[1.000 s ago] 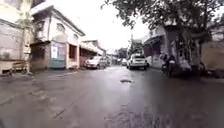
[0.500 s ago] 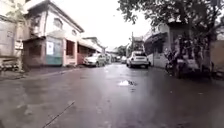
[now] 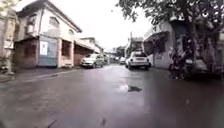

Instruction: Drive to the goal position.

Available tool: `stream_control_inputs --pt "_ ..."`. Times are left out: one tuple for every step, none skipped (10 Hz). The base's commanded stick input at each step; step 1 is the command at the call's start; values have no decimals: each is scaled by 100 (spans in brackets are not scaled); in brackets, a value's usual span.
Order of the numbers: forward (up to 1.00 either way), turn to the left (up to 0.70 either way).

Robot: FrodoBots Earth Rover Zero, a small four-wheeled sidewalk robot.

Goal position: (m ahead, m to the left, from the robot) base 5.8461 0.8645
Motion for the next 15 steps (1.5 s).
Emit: stream_control_inputs --pt "100 0" --pt "100 0" --pt "100 0" --pt "100 0" --pt "100 0" --pt "100 0" --pt "100 0" --pt "100 0" --pt "100 0" --pt "100 0" --pt "100 0" --pt "100 0" --pt "100 0" --pt "100 0" --pt "100 0"
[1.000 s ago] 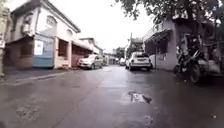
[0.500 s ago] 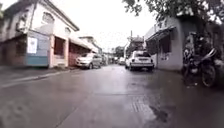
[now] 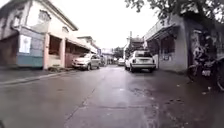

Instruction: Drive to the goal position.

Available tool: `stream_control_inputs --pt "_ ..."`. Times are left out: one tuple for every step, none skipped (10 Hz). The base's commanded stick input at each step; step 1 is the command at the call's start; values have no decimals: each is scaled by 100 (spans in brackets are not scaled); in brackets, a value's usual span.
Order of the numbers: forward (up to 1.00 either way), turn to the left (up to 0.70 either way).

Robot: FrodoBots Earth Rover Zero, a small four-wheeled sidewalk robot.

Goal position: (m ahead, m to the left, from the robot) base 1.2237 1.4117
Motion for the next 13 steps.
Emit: stream_control_inputs --pt "100 0" --pt "100 0" --pt "100 0" --pt "100 0" --pt "100 0" --pt "100 0" --pt "100 0" --pt "100 0" --pt "100 0" --pt "100 0" --pt "100 0" --pt "100 0" --pt "100 0"
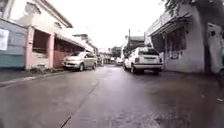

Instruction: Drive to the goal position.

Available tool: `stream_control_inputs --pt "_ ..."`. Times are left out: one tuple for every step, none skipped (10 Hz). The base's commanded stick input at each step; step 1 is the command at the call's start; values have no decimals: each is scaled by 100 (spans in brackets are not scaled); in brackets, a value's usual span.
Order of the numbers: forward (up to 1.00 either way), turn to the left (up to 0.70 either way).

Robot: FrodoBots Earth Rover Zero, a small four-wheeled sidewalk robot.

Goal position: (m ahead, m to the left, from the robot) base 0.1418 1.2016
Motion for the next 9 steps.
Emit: stream_control_inputs --pt "100 0" --pt "100 0" --pt "100 0" --pt "100 0" --pt "100 0" --pt "100 0" --pt "100 0" --pt "100 0" --pt "100 0"
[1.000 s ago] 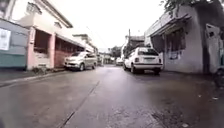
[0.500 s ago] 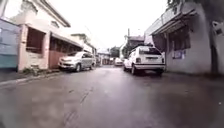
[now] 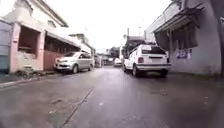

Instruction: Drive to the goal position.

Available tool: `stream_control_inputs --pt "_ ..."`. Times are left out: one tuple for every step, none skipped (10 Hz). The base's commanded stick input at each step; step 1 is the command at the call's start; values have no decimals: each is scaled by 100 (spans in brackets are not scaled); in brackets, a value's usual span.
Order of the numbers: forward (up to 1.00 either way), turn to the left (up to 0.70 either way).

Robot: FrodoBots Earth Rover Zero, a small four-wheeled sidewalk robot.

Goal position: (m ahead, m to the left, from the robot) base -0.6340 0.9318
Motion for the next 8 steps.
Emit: stream_control_inputs --pt "100 0" --pt "100 0" --pt "100 0" --pt "100 0" --pt "100 0" --pt "100 0" --pt "100 0" --pt "100 0"
